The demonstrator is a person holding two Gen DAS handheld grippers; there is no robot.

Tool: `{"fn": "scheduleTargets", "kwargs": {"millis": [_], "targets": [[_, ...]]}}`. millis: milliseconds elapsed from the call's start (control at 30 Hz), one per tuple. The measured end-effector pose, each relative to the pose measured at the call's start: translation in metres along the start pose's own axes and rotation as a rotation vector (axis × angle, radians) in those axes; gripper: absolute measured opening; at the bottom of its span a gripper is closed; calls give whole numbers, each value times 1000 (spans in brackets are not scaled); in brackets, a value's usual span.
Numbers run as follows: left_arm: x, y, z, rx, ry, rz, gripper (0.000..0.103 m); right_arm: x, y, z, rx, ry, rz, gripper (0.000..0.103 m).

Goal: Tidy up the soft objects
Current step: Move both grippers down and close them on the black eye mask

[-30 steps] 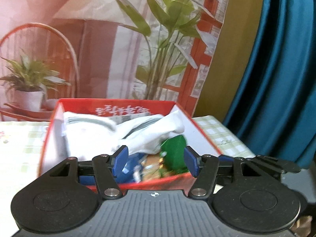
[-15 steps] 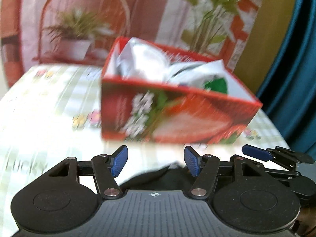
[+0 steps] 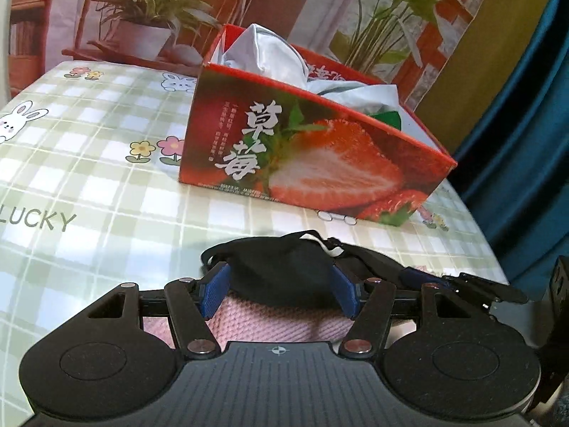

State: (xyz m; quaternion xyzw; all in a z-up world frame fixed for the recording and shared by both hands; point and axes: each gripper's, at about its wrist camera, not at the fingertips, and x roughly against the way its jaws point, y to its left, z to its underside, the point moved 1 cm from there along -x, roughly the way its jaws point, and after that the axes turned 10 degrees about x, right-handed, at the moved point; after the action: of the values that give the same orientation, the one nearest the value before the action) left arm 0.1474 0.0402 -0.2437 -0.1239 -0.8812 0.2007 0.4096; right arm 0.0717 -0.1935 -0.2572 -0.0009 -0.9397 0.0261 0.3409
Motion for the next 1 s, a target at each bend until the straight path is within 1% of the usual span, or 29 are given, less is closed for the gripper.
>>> {"fn": "scheduleTargets", "kwargs": {"millis": [233,300,433,533,667,800,867,967,1000], "targets": [[-4,12,0,71,0,-37,65,-3,-2,7,-16,3,1,37],[-8,17,0,95,11,-41,65,-3,-2,8,-17,2,1,37],[-19,21,-4,140,41,-2,65,-4,-2,10,-15,-7,1,37],[-29,26,-7,211,73,63,65,-3,-2,11,-14,-9,0,38],[-41,30,-11,252,79,63,65,-4,-2,12,-13,-13,-3,38],[-40,32,-14,270,65,72,63,-4,-2,12,-13,-14,-3,38],[-36,29,-14,250,53,75,51,-4,-2,12,-14,-14,-5,38],[-26,23,-15,216,38,82,41,-5,-2,12,-15,-13,-5,38],[-24,21,-15,198,33,82,34,-5,-2,12,-15,-13,-4,38]]}}
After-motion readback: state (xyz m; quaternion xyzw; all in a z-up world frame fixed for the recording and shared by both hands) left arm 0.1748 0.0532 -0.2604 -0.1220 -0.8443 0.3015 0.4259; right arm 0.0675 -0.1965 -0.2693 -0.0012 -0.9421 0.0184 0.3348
